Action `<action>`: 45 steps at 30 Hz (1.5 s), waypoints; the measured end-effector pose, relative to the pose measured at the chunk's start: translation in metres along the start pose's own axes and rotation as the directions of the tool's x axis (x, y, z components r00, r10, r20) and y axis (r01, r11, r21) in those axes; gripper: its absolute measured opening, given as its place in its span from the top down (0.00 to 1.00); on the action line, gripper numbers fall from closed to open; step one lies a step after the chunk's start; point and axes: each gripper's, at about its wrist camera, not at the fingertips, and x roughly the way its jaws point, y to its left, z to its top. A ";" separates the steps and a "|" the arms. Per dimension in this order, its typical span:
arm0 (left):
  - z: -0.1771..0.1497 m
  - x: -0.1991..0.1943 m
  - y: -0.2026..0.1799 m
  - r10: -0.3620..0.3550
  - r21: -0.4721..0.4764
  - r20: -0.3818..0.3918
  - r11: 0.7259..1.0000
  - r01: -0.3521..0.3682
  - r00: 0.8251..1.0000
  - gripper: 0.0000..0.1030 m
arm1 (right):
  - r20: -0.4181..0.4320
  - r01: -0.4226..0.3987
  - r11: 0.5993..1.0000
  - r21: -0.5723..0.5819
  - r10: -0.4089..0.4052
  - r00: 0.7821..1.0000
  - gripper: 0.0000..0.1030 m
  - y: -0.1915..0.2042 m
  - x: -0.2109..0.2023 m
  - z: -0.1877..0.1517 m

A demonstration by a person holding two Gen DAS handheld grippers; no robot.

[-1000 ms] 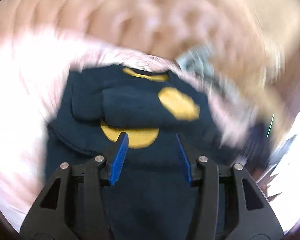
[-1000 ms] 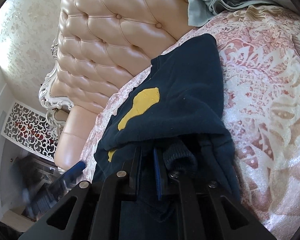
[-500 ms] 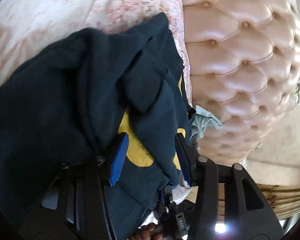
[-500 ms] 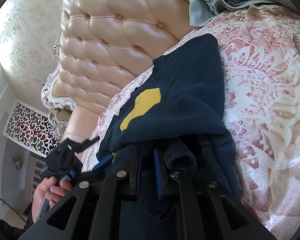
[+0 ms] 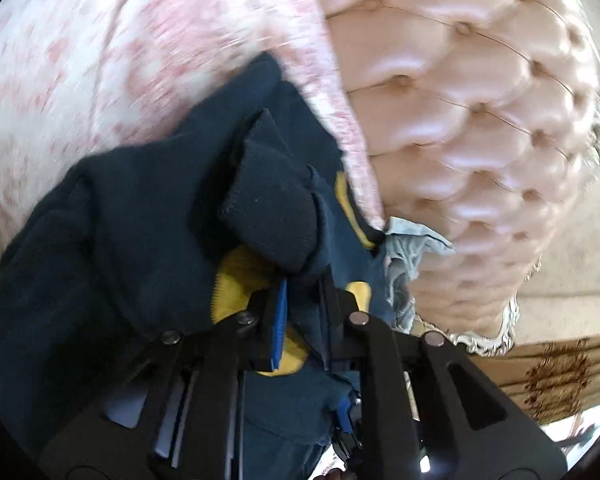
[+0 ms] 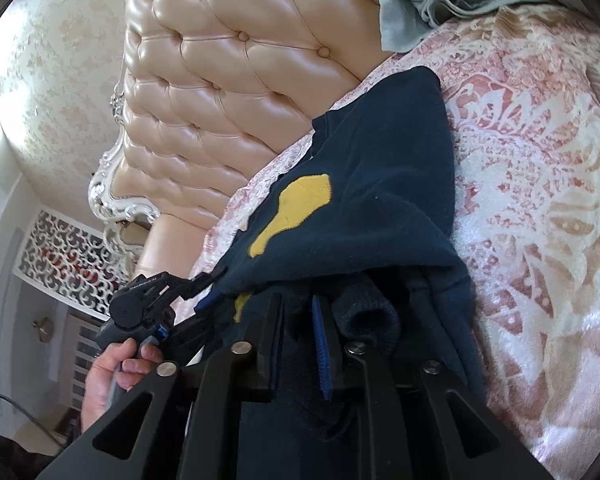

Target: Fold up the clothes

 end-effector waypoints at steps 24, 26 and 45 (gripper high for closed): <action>-0.008 -0.002 -0.145 -0.109 0.302 -0.099 0.944 0.134 0.989 0.85 | 0.092 0.407 0.891 -0.202 -0.397 0.913 0.23 0.042 0.004 -0.011; -0.011 -0.003 -0.150 -0.112 0.311 -0.108 0.940 0.140 0.988 0.84 | 0.081 0.407 0.887 -0.218 -0.399 0.913 0.25 0.047 0.009 -0.005; -0.047 -0.001 -0.193 -0.175 0.350 -0.188 0.908 0.232 0.967 0.84 | 0.281 0.768 0.620 -0.159 -0.718 0.637 0.86 0.048 0.039 0.024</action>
